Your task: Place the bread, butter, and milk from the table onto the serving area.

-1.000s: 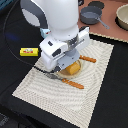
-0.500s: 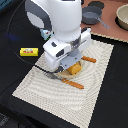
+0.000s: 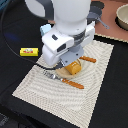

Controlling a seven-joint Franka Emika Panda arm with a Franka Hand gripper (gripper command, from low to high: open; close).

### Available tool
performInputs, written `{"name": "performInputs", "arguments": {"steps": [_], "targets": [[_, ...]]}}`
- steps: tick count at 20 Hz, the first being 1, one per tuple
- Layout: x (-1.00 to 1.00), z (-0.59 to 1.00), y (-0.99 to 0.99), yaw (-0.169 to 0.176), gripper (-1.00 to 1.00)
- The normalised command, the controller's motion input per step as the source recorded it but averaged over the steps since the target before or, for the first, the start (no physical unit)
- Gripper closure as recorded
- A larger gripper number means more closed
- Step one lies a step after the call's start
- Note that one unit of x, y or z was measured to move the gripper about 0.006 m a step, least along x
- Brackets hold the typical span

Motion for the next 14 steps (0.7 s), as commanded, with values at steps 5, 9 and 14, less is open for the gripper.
{"name": "performInputs", "arguments": {"steps": [5, 9, 14], "targets": [[-1.0, 0.28, 0.33, 0.066, -1.0], [-1.0, 0.1, 0.29, 0.054, -1.0], [-1.0, -0.02, 0.2, 0.053, -1.0]]}}
